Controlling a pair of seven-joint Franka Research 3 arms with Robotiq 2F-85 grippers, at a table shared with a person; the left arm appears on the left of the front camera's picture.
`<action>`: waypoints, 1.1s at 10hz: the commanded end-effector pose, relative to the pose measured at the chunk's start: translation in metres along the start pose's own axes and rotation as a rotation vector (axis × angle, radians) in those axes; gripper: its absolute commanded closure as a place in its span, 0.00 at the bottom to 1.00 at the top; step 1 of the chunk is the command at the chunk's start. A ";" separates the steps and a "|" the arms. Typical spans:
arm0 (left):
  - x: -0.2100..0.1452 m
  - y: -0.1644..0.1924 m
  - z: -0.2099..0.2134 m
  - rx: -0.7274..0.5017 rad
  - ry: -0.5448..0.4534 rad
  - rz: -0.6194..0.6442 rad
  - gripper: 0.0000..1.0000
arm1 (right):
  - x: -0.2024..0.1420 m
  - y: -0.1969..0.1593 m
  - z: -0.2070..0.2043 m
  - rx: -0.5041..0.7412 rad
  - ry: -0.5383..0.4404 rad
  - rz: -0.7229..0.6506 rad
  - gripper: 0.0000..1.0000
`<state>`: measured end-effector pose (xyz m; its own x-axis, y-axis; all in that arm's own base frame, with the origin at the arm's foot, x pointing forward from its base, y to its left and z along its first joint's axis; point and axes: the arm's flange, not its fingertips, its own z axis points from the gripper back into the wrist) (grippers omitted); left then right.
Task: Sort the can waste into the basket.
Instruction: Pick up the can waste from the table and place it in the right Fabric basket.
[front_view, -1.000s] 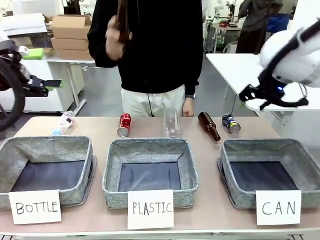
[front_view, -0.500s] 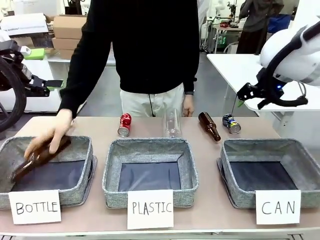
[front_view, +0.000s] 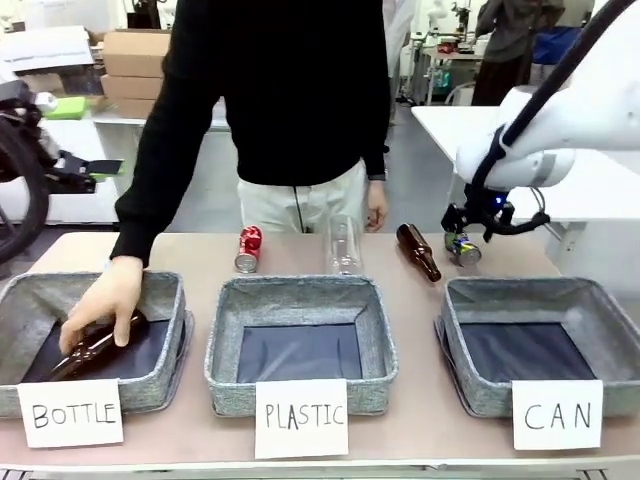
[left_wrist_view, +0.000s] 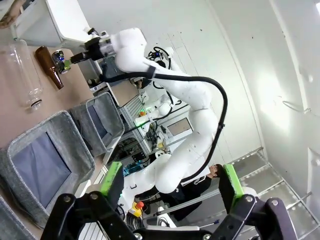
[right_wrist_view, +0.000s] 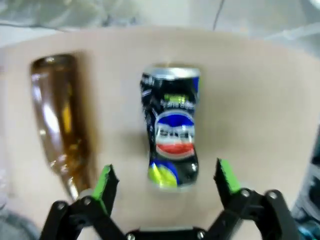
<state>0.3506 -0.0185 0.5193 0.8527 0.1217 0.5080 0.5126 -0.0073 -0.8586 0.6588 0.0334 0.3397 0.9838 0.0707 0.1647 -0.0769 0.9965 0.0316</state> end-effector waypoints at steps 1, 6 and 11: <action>-0.001 -0.001 -0.002 -0.025 -0.014 -0.024 0.00 | 0.024 0.003 -0.005 -0.082 0.039 -0.052 0.00; -0.001 -0.001 -0.002 -0.025 -0.014 -0.024 0.00 | 0.029 0.005 -0.040 -0.068 0.080 -0.062 0.00; -0.001 -0.001 -0.002 -0.025 -0.014 -0.024 0.00 | 0.031 0.004 -0.046 -0.112 0.107 -0.077 1.00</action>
<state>0.3505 -0.0184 0.5193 0.8520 0.1215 0.5092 0.5139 -0.0082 -0.8578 0.6890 0.0365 0.3006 0.9971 0.0133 0.0744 -0.0119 0.9997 -0.0190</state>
